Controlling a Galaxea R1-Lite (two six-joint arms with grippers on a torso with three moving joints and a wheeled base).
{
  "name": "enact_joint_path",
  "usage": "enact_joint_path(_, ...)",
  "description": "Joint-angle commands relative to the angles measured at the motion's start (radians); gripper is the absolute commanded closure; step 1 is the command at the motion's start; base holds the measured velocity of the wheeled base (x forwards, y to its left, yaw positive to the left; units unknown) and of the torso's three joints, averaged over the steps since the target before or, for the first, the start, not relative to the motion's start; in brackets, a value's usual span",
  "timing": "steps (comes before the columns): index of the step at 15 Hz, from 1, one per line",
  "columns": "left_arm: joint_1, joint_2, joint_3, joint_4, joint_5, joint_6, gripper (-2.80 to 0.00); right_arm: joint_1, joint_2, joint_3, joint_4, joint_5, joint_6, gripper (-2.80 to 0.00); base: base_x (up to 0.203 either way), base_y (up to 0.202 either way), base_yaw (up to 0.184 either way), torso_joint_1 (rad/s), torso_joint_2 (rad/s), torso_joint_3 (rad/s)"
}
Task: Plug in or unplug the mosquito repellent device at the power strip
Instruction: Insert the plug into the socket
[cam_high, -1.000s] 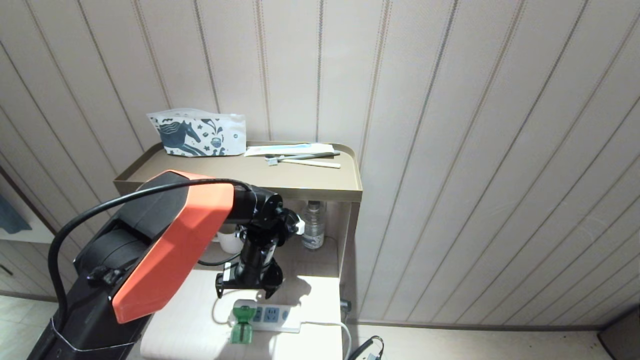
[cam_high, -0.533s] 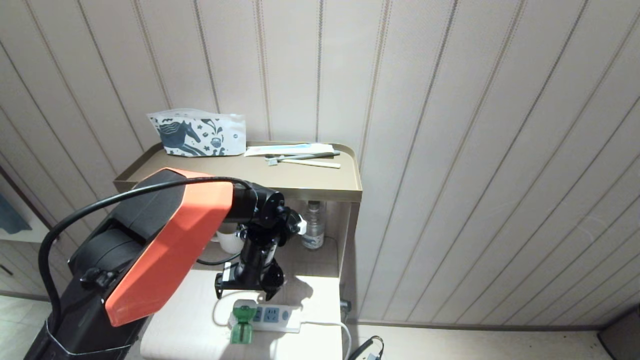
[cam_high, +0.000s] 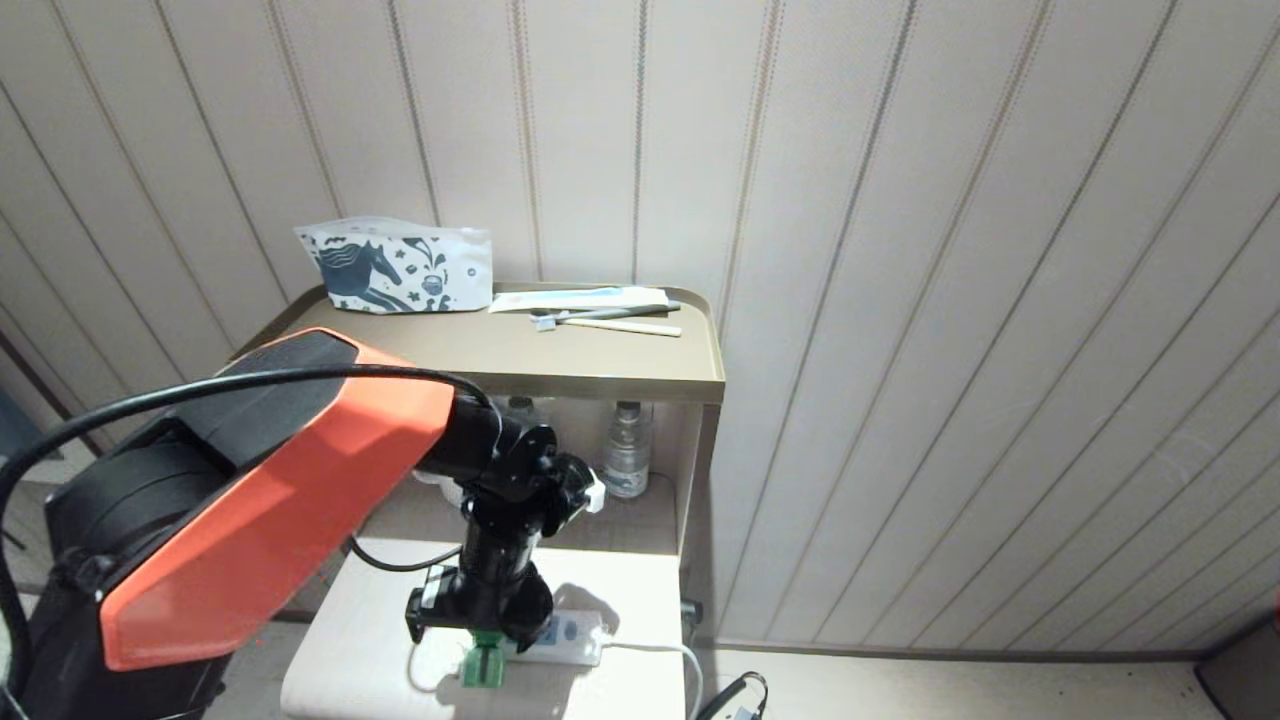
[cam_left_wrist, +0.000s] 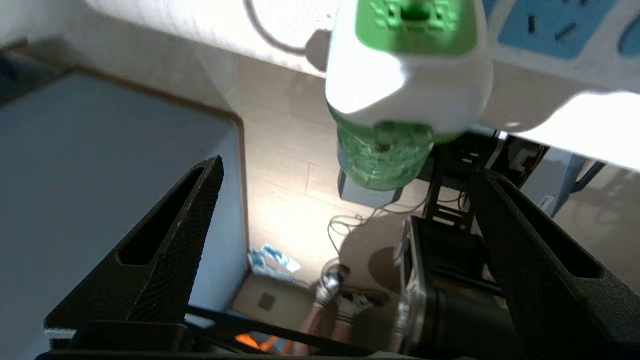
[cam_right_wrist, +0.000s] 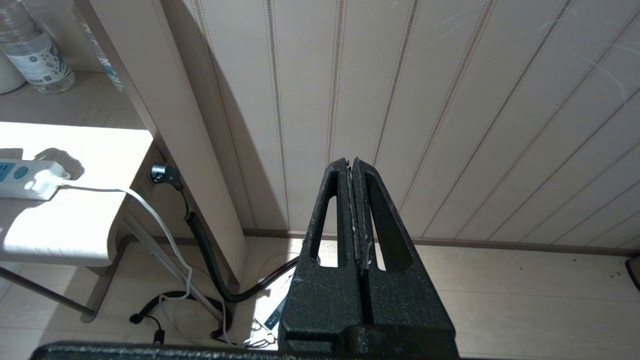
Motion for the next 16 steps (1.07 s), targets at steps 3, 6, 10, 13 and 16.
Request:
enact_joint_path(3, -0.025, -0.167, 0.155, -0.170, -0.001, 0.058, 0.00, 0.001, 0.004, 0.000, 0.000, 0.000, 0.001, 0.00, 0.000, 0.000, 0.000, 0.000, 0.00, 0.000)
enact_joint_path(6, -0.095, -0.198, 0.223, -0.173, -0.014, 0.051, 0.00, 0.001, 0.004, 0.000, 0.000, 0.000, 0.000, 0.00, 0.000, 0.000, 0.000, 0.000, 0.00, 0.000)
enact_joint_path(10, -0.128, -0.293, 0.412, -0.173, -0.027, 0.052, 0.00, 0.001, 0.004, 0.000, 0.001, 0.000, 0.001, 0.00, 0.000, 0.000, 0.000, 0.000, 0.00, 0.000)
enact_joint_path(13, -0.132, -0.351, 0.486, -0.159, -0.119, 0.052, 0.00, -0.001, 0.004, 0.000, 0.000, 0.000, 0.000, 0.00, 0.000, 0.000, 0.000, 0.000, 0.00, 0.000)
enact_joint_path(16, -0.131, -0.357, 0.489, -0.184, -0.142, 0.052, -2.80, 0.000, 0.004, 0.000, 0.000, 0.000, 0.000, 0.00, 0.000, 0.000, 0.000, 0.000, 0.00, 0.000)
